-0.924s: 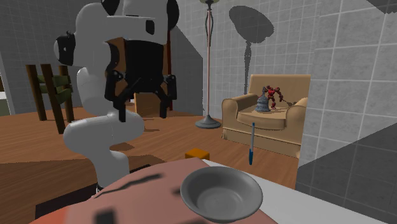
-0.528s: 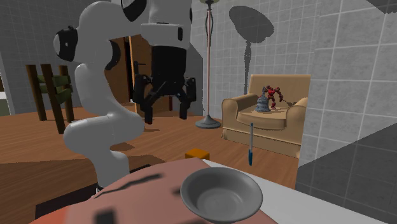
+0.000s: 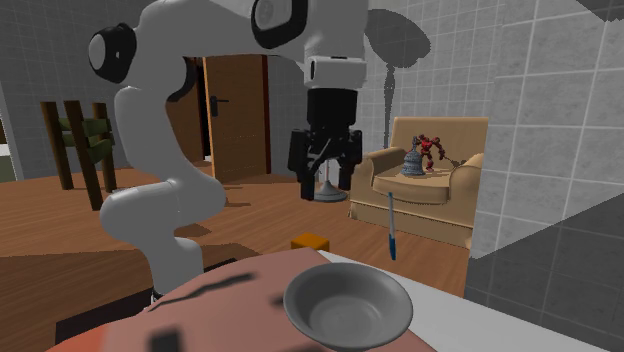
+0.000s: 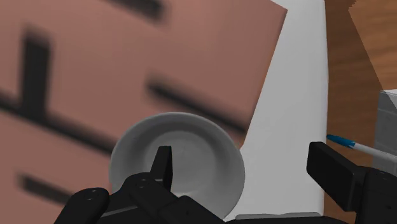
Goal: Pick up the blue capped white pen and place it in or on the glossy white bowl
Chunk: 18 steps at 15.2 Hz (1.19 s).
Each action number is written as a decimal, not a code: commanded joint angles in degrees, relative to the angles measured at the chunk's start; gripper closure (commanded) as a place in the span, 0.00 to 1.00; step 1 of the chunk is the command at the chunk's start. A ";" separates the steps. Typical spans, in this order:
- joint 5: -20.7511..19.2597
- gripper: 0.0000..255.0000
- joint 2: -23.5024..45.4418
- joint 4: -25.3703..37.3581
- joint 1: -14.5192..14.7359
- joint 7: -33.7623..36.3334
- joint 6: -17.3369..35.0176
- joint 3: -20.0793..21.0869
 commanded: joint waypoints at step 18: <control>0.29 0.00 18.90 10.17 4.11 8.66 10.60 11.89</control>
